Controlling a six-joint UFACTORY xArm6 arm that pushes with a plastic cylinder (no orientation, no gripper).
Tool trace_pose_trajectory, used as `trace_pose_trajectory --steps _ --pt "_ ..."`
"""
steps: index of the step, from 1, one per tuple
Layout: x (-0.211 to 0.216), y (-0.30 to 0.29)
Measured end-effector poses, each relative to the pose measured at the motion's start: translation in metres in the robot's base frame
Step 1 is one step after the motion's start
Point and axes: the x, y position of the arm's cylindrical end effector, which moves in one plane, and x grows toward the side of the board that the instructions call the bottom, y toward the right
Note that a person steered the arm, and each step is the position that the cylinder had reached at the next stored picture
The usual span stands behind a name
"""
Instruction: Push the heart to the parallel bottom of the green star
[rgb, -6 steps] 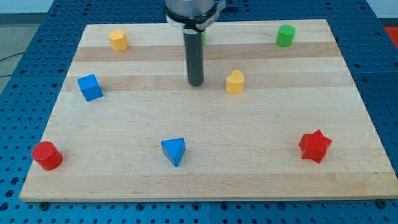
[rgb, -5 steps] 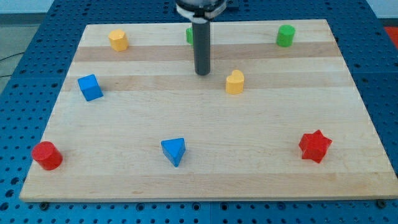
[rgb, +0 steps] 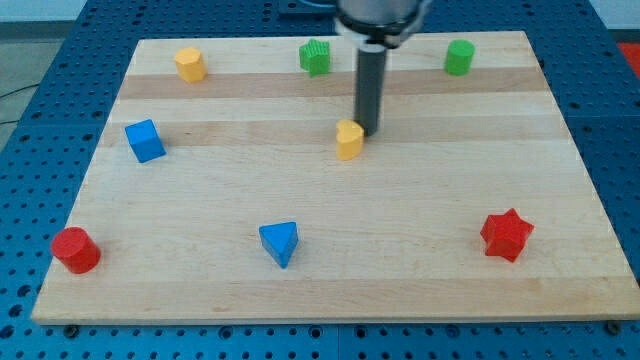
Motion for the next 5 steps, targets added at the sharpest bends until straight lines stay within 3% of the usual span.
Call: trace_pose_trajectory --steps 1,2,3,5 --pt "0.023 -0.012" --pt "0.055 0.031" --pt "0.072 -0.028" --pt "0.029 -0.059"
